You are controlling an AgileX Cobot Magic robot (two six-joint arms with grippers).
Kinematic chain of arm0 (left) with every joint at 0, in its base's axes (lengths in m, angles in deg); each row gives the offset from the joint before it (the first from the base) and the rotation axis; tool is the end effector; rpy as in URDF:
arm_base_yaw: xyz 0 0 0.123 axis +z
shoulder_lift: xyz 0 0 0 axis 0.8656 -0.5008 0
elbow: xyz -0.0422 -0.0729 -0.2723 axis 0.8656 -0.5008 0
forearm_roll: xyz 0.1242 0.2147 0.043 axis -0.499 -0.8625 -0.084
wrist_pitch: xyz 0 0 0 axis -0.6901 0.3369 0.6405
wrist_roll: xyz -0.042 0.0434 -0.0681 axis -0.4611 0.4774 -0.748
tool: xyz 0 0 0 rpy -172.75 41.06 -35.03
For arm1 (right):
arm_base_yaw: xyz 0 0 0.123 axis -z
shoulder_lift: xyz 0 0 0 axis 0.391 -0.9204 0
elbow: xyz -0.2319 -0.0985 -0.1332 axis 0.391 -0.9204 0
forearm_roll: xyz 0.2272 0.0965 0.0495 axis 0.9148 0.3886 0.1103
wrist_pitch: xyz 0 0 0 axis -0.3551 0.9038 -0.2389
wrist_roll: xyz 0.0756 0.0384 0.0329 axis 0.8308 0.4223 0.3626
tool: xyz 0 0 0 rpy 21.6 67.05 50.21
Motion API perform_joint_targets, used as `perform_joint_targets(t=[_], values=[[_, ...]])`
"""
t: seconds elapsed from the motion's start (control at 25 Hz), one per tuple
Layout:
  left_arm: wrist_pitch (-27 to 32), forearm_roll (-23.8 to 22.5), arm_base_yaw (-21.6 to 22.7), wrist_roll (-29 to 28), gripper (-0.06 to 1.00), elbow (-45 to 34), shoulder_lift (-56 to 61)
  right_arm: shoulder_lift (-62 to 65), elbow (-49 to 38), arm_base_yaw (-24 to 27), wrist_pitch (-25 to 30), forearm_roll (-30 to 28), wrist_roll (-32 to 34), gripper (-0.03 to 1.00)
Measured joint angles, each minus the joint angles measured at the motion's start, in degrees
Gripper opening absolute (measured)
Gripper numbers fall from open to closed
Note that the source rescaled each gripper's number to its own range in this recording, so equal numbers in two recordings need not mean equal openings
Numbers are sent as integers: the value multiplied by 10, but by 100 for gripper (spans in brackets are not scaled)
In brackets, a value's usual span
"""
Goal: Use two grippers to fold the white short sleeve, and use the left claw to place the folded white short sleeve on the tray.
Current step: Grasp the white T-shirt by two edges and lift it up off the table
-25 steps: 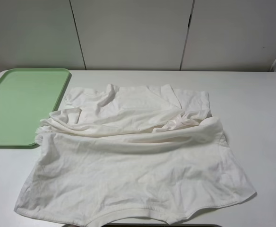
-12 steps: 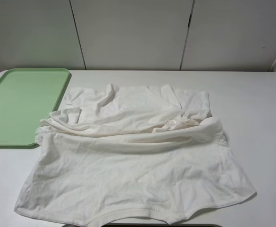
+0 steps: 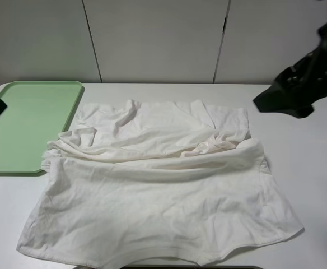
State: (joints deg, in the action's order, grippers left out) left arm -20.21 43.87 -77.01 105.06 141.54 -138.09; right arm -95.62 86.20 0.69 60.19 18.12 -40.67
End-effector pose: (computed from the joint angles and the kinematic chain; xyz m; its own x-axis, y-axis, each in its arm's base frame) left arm 0.1689 -0.0575 0.3656 -0.6185 0.5514 -0.5599 0.5760 0.8028 0.1544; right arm 0.1876 0.0821 0.3279 -0.5657 -0.4928 -0.6611 -0.5647 0.8158 -0.1249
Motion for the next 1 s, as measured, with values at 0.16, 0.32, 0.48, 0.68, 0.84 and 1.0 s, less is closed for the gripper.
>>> perform_joint_targets(t=[0.16, 0.32, 0.48, 0.68, 0.84, 1.0], values=[[6, -16, -77, 36, 97, 1, -57, -81, 27, -83, -11, -7, -29, 100], [6, -20, -116, 80, 97, 1, -109, -150, 37, -128, -24, -10, -79, 100], [-6, -30, -122, 112, 97, 1, -160, -207, 38, -135, -44, -18, -118, 100], [-19, -60, -122, 124, 97, 1, -233, -232, 38, -136, -38, -74, -166, 100], [-24, -86, -122, 149, 97, 1, -275, -238, 37, -136, -42, -104, -243, 100], [-54, -106, -122, 183, 97, 1, -305, -261, 37, -136, -43, -107, -262, 100]])
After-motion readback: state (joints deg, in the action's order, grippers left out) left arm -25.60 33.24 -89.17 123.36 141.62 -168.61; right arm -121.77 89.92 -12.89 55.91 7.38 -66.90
